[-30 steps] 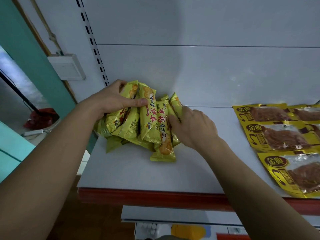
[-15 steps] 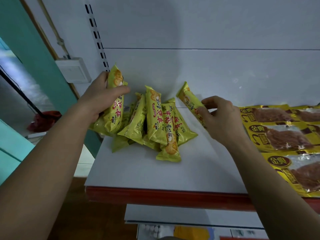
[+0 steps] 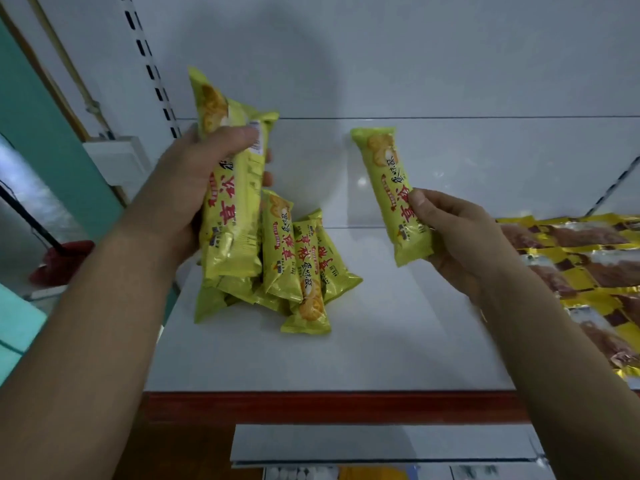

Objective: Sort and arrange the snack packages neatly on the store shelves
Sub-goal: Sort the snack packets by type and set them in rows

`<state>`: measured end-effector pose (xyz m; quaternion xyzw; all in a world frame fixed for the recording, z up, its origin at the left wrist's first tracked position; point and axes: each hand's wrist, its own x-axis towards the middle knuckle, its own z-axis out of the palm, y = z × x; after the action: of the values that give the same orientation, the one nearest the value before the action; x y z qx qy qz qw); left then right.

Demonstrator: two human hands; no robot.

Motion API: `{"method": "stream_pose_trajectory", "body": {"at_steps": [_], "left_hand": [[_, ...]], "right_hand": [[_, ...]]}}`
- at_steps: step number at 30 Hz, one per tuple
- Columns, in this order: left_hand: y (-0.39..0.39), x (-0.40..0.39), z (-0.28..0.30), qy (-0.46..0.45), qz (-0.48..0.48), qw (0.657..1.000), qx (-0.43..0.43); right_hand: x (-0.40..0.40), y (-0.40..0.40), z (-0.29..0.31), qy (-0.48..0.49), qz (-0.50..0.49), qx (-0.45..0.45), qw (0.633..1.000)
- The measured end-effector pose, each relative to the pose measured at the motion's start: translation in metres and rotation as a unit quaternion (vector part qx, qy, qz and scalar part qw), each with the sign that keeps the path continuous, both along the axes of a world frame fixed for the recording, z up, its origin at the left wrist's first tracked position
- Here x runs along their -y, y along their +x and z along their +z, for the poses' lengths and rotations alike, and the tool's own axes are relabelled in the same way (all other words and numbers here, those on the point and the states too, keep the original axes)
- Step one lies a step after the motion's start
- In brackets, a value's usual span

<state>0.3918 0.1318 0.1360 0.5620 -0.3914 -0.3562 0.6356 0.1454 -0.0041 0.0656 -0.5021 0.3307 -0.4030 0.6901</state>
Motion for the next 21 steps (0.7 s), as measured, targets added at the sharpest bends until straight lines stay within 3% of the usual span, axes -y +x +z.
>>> {"method": "stream_pose_trajectory", "body": {"at_steps": [4,9,18,21], "left_hand": [[-0.056,-0.007,-0.013,0.092,-0.120,0.984,-0.092],[-0.098,-0.014,-0.040,0.083,-0.175,0.975,-0.110],[-0.111,0.000,-0.037,0.083,-0.134,0.984,-0.084],[-0.090,-0.003,-0.024,0.138,-0.117,0.980,-0.080]], "right_hand": [[-0.002,-0.018,0.010,0.079,0.082,0.092,0.989],[0.000,-0.035,0.007,0.078,0.033,0.150,0.985],[0.016,-0.074,0.014,0.064,-0.059,0.091,0.992],[0.036,-0.093,0.017,0.034,-0.072,0.060,0.995]]}}
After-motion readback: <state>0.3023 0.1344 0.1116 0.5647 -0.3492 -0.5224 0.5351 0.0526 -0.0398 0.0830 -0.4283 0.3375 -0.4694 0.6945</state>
